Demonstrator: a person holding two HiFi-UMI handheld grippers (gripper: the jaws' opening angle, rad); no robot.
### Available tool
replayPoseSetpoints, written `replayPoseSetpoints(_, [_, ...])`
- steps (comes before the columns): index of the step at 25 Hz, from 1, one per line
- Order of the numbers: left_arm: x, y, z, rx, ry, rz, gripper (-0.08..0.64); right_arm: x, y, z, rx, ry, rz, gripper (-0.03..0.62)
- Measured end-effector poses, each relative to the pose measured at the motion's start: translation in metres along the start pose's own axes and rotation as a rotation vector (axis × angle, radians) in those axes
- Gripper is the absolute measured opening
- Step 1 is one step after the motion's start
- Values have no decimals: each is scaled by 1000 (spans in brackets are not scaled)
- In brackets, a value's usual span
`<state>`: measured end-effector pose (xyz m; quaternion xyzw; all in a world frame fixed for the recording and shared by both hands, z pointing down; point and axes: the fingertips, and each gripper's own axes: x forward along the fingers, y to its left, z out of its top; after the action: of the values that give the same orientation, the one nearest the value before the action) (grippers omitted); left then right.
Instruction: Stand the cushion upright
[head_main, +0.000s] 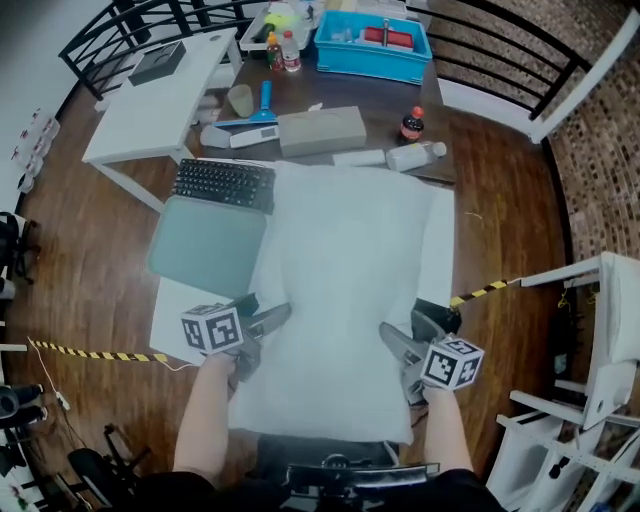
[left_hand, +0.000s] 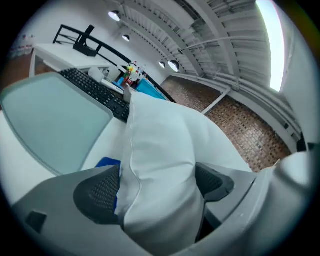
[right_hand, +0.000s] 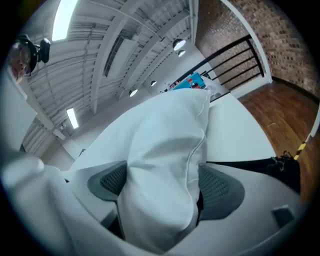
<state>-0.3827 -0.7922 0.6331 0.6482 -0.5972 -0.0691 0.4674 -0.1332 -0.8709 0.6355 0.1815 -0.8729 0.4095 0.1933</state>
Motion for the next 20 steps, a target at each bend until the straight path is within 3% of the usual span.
replayPoseSetpoints(5, [17,-23,-4,-62,46,-144,445,-15,35,10,-49,-74,78,439])
replayPoseSetpoints(9, [8,-57,3,-41,-37,-271,300,-32,70,24,-112,-151,149,282])
replayPoseSetpoints(15, [-53,-119,21,169,-178,-328,265,-51,116,45,-184,-251,258,259])
replayPoseSetpoints(20, [-126,-178,37,402,-340,-411,265,-80,166,46,-295,-365,301,262])
